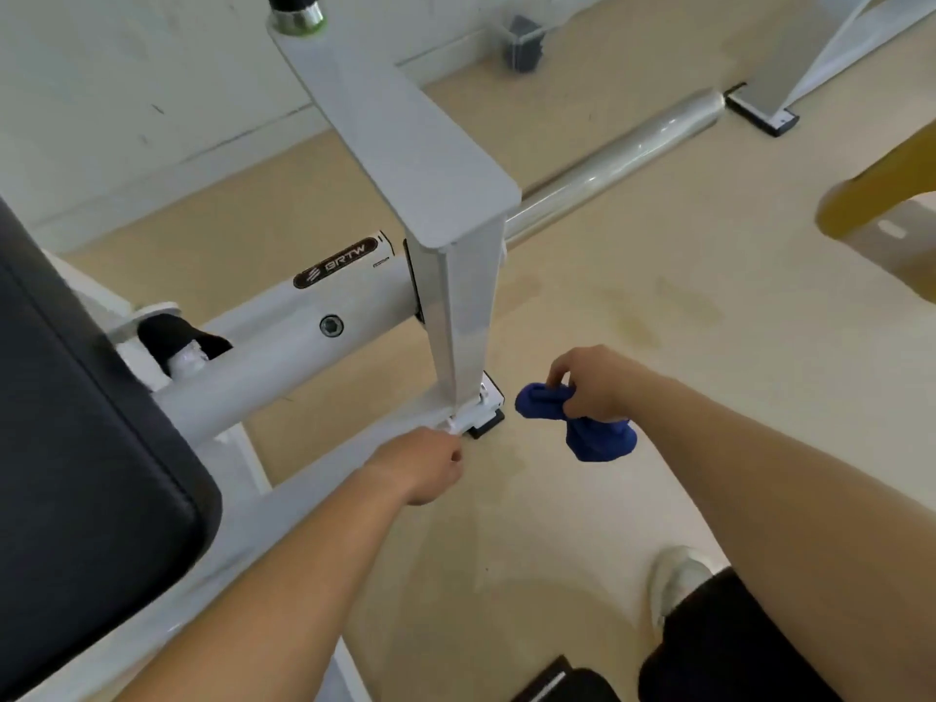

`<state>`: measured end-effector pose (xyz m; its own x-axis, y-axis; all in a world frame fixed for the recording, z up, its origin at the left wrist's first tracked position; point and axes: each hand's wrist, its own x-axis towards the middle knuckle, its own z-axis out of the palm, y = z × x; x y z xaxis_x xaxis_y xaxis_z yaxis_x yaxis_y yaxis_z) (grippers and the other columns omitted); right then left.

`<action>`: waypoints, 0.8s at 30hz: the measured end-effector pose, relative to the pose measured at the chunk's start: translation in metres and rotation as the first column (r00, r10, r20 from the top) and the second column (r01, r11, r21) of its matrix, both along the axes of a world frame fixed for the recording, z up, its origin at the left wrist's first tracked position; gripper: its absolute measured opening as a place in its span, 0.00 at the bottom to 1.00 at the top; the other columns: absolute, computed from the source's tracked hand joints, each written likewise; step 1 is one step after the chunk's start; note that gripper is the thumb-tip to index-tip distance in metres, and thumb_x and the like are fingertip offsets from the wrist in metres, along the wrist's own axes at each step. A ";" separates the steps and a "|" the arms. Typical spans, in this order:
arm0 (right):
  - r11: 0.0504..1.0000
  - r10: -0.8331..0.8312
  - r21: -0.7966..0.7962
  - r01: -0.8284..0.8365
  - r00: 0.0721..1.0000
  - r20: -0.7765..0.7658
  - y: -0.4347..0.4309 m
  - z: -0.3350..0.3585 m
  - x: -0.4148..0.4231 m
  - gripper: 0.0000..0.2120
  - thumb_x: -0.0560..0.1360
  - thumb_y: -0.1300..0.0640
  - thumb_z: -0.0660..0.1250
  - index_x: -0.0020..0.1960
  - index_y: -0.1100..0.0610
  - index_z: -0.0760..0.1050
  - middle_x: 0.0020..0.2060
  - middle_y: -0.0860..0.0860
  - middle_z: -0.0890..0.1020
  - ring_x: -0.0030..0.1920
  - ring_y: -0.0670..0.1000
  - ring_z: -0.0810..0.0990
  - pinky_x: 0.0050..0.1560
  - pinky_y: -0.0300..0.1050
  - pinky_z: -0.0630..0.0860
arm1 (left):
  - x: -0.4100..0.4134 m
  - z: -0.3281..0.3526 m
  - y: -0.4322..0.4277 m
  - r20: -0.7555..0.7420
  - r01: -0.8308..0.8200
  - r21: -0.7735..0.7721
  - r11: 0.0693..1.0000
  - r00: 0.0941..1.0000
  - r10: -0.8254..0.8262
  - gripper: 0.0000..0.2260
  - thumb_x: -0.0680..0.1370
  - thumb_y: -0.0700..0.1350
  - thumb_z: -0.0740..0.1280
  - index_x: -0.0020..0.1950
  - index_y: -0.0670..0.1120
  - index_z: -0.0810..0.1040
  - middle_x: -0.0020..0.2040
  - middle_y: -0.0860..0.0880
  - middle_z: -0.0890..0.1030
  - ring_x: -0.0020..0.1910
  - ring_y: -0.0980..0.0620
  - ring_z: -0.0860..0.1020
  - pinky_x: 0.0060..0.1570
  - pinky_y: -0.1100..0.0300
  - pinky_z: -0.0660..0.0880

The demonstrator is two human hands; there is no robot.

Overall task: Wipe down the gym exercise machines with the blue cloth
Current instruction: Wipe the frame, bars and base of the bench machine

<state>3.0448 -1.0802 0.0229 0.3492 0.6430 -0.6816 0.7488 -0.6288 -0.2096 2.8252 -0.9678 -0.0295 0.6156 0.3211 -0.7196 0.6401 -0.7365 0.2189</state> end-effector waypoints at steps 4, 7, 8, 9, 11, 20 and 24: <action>0.998 0.056 -0.032 -0.057 0.997 -0.050 -0.007 0.062 0.001 0.17 0.73 0.56 0.68 0.62 0.47 0.76 0.51 0.50 0.78 0.48 0.53 0.77 0.46 0.46 0.75 | -0.010 0.062 -0.016 -0.083 -0.080 -0.104 0.991 0.994 0.072 0.15 0.82 0.55 0.58 0.66 0.53 0.75 0.61 0.52 0.78 0.55 0.50 0.78 0.58 0.52 0.76; 0.997 0.072 -0.011 -0.073 0.995 -0.068 -0.010 0.133 0.012 0.17 0.74 0.55 0.69 0.62 0.47 0.76 0.53 0.50 0.79 0.49 0.53 0.77 0.49 0.47 0.77 | -0.005 0.131 -0.024 -0.080 -0.166 -0.117 0.979 0.984 0.157 0.15 0.81 0.54 0.59 0.66 0.54 0.75 0.62 0.52 0.78 0.57 0.51 0.77 0.58 0.53 0.75; 0.998 0.064 -0.002 -0.064 0.995 -0.080 -0.012 0.159 0.017 0.17 0.74 0.55 0.69 0.62 0.47 0.76 0.54 0.51 0.79 0.49 0.53 0.77 0.49 0.47 0.77 | -0.001 0.157 -0.027 -0.087 -0.186 -0.123 0.975 0.981 0.176 0.15 0.81 0.54 0.59 0.65 0.54 0.76 0.62 0.52 0.78 0.57 0.51 0.77 0.59 0.53 0.75; 0.999 0.054 0.010 -0.053 0.994 -0.090 -0.015 0.187 0.024 0.17 0.74 0.55 0.69 0.62 0.48 0.76 0.53 0.51 0.79 0.49 0.53 0.77 0.49 0.47 0.77 | 0.004 0.183 -0.031 -0.095 -0.200 -0.128 0.971 0.978 0.189 0.14 0.81 0.54 0.58 0.64 0.54 0.76 0.61 0.52 0.78 0.56 0.51 0.77 0.59 0.53 0.75; 0.999 0.040 0.038 -0.036 0.994 -0.100 -0.022 0.243 0.040 0.17 0.74 0.55 0.69 0.63 0.48 0.76 0.52 0.50 0.79 0.48 0.53 0.77 0.48 0.46 0.76 | 0.019 0.239 -0.039 -0.104 -0.225 -0.130 0.966 0.972 0.212 0.13 0.82 0.53 0.58 0.62 0.53 0.77 0.59 0.52 0.79 0.55 0.52 0.78 0.58 0.53 0.76; 0.986 -0.037 0.158 0.057 0.992 -0.122 -0.092 0.515 0.146 0.17 0.74 0.57 0.70 0.62 0.48 0.77 0.53 0.51 0.80 0.49 0.53 0.77 0.49 0.46 0.76 | 0.122 0.501 -0.099 -0.015 -0.270 -0.087 0.959 0.963 0.270 0.10 0.81 0.50 0.58 0.49 0.49 0.77 0.47 0.51 0.79 0.45 0.50 0.77 0.49 0.55 0.75; 0.974 -0.024 0.225 0.032 0.999 -0.039 -0.110 0.622 0.192 0.16 0.74 0.57 0.70 0.62 0.49 0.78 0.52 0.51 0.81 0.50 0.54 0.77 0.49 0.47 0.75 | 0.182 0.597 -0.121 0.093 -0.245 -0.070 0.967 0.963 0.251 0.10 0.80 0.48 0.59 0.51 0.48 0.78 0.46 0.53 0.79 0.46 0.51 0.78 0.45 0.58 0.74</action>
<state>3.2370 -1.1907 0.6447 0.3474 0.7720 -0.5323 0.7211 -0.5828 -0.3747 3.0076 -1.0888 0.5671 0.5921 0.4328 -0.6798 0.7735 -0.5417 0.3290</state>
